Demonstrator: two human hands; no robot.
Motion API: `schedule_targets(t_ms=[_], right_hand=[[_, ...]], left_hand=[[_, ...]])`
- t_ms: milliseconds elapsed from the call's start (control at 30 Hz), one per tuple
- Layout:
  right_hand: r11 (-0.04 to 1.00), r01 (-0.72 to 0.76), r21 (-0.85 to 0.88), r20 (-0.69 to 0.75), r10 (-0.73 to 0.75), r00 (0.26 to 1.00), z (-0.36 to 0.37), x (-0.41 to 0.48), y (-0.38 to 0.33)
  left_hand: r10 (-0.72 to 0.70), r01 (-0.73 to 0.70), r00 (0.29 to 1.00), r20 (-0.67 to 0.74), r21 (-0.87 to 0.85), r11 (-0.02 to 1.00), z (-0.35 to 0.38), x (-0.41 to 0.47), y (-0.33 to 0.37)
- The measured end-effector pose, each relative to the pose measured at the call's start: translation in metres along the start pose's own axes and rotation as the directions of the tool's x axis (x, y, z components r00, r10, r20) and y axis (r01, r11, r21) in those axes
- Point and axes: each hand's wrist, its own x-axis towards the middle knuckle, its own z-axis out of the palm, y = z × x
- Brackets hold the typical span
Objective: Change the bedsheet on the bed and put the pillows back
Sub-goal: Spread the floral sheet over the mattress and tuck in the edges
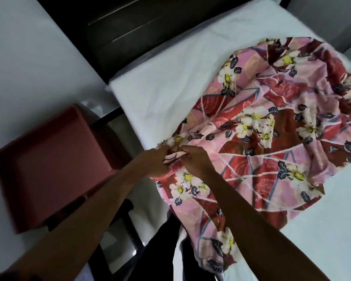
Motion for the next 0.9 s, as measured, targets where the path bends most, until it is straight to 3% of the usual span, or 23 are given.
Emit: schedule_targets(t_ms=[67, 133, 200, 267, 333, 400, 500, 567, 600, 667, 733, 800, 867, 900], right_hand=[[0.983, -0.059, 0.171, -0.126, 0.081, 0.989, 0.003, -0.011, 0.011], [0.915, -0.138, 0.379, -0.199, 0.227, 0.954, -0.001, -0.02, 0.02], [0.782, -0.211, 0.586, -0.155, 0.364, 0.918, -0.006, -0.03, 0.025], [0.629, -0.339, 0.699, -0.004, 0.478, 0.879, -0.011, -0.045, 0.023], [0.548, -0.411, 0.729, 0.085, 0.522, 0.848, -0.01, -0.062, 0.022], [0.57, -0.396, 0.72, 0.077, 0.502, 0.862, -0.004, -0.078, 0.025], [0.707, -0.377, 0.599, -0.019, 0.483, 0.875, -0.007, -0.099, 0.026], [0.698, -0.416, 0.583, -0.043, 0.538, 0.842, -0.016, -0.11, 0.03], [0.717, -0.452, 0.531, -0.075, 0.571, 0.818, -0.02, -0.116, 0.034], [0.788, -0.518, 0.331, -0.194, 0.595, 0.78, -0.028, -0.135, 0.05], [0.755, -0.629, 0.183, -0.339, 0.649, 0.681, -0.041, -0.169, 0.068], [0.644, -0.736, 0.208, -0.45, 0.731, 0.512, -0.064, -0.211, 0.083], [0.543, -0.786, 0.296, -0.52, 0.782, 0.344, -0.093, -0.251, 0.091], [0.516, -0.796, 0.315, -0.541, 0.787, 0.297, -0.104, -0.266, 0.095]], left_hand=[[-0.03, 0.022, 0.967, 0.254, 0.036, 0.999, 0.008, -0.006, 0.003], [0.036, 0.024, 0.93, 0.366, -0.158, 0.987, 0.017, -0.011, 0.008], [0.093, 0.081, 0.936, 0.34, -0.463, 0.883, 0.03, -0.012, 0.013], [0.133, 0.065, 0.941, 0.31, -0.555, 0.83, 0.041, -0.017, 0.026], [0.17, 0.051, 0.942, 0.289, -0.624, 0.78, 0.056, -0.026, 0.047], [0.267, 0.017, 0.926, 0.266, -0.736, 0.676, 0.071, -0.039, 0.066], [0.354, 0.01, 0.905, 0.236, -0.844, 0.536, 0.076, -0.05, 0.08], [0.327, 0.001, 0.933, 0.148, -0.912, 0.409, 0.07, -0.046, 0.079], [0.264, -0.028, 0.961, 0.085, -0.917, 0.398, 0.07, -0.038, 0.072], [0.13, -0.08, 0.991, -0.018, -0.867, 0.493, 0.074, -0.02, 0.058], [0.066, -0.081, 0.997, -0.05, -0.752, 0.654, 0.086, -0.006, 0.046], [0.133, -0.135, 0.99, -0.041, -0.535, 0.834, 0.098, -0.002, 0.043], [0.241, -0.232, 0.97, -0.026, -0.384, 0.893, 0.108, -0.005, 0.056], [0.281, -0.278, 0.959, -0.043, -0.35, 0.895, 0.113, -0.006, 0.064]])
